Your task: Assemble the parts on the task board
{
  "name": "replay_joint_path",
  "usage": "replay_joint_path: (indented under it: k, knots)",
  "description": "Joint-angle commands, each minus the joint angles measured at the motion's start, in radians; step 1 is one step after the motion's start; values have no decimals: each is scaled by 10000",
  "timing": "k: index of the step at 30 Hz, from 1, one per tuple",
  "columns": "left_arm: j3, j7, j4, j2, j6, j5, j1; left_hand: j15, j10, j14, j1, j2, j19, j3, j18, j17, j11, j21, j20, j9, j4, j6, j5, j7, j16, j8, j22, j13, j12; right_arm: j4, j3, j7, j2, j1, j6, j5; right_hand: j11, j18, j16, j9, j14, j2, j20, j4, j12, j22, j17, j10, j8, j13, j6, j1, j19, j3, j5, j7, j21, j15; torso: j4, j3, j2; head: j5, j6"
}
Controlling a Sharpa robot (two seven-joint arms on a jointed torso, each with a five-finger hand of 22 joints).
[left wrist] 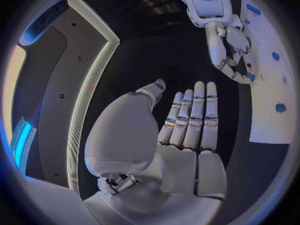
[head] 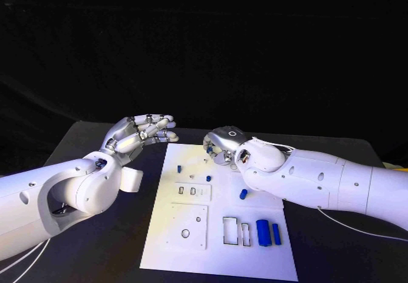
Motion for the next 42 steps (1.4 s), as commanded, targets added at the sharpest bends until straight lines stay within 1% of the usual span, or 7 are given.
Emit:
replay_joint_path:
  k: [1, 9, 13, 20, 26, 33, 42]
  knots:
    - [9, 40, 4, 28, 190, 25, 15, 3, -48, -42, -32, 81, -70, 7, 117, 21, -4, -58, 35, 11, 54, -94, 33, 486, 5, -63, -12, 14, -55, -27, 8, -77, 43, 3, -75, -107, -41, -145, 46, 11, 34, 33, 5, 1, 70, 0, 9, 79, -6, 16, -39, 107, 66, 52, 35, 18, 40, -24, 16, -1, 10, -14, -7]
    - [9, 29, 36, 42, 204, 26, 17, 3, -48, -42, -32, 81, -70, 7, 117, 21, -4, -58, 35, 11, 54, -94, 33, 486, 5, -63, -12, 14, -55, -264, 11, -60, 179, 4, 44, -102, -34, -145, 54, 20, 35, 20, 7, -3, 70, 4, 13, 71, -5, 10, -40, 97, 66, 55, 40, 25, 44, -20, 23, -5, 14, -25, -37]
    - [9, 23, 59, 31, 204, 26, 21, 3, -48, -42, -32, 81, -70, 7, 117, 21, -4, -58, 35, 11, 54, -94, 33, 486, 5, -63, -12, 14, -55, -374, 10, -55, 237, 3, 91, -99, -30, -145, 61, 25, 36, 14, 9, -3, 67, 7, 19, 62, -2, 6, -39, 90, 66, 56, 41, 28, 46, -18, 5, 1, 25, 5, -50]
    - [9, 15, 78, 24, 205, 26, 38, 3, -48, -42, -32, 81, -70, 7, 117, 21, -4, -58, 35, 11, 54, -94, 33, 486, 5, -63, -12, 14, -55, -534, 7, -51, 330, 0, 208, -92, -25, -144, 57, 33, 34, 11, 12, -2, 63, 1, 8, 48, 0, -1, -38, 83, 62, 62, 44, 30, 43, -14, 31, -8, 29, 8, -110]
    - [9, 8, 84, 21, 205, 26, 53, 3, -48, -42, -32, 81, -70, 7, 117, 21, -4, -58, 35, 11, 54, -94, 33, 486, 5, -63, -12, 14, -55, -639, 3, -42, 377, -18, 316, -69, -25, -144, 57, 33, 34, 11, 12, -2, 63, 1, 8, 48, 0, -1, -38, 83, 62, 62, 44, 30, 43, -14, 16, -8, 24, 38, -160]
    - [9, -1, 72, 20, 199, 26, 67, 3, -48, -42, -32, 81, -70, 7, 117, 21, -4, -58, 35, 11, 54, -94, 33, 486, 5, -63, -12, 14, -55, -625, -5, -11, 371, -48, 459, -27, -18, -144, 70, 46, 34, 7, 17, 10, 62, 5, 16, 37, 5, -8, -37, 57, 59, 61, 42, 37, 46, -7, 1, -9, 11, 55, -223]
    - [9, -18, 37, 19, 197, 26, 71, 5, -53, -54, -32, 86, -69, -9, 119, 35, -2, -61, 39, 16, 64, -99, 33, 488, 14, -69, -20, 15, -58, -545, -9, -15, 328, -58, 472, -13, -15, -143, 72, 54, 33, -2, 21, 20, 66, 4, 13, 37, 8, -12, -37, 34, 56, 54, 38, 39, 45, -3, 3, -5, 9, 77, -250]
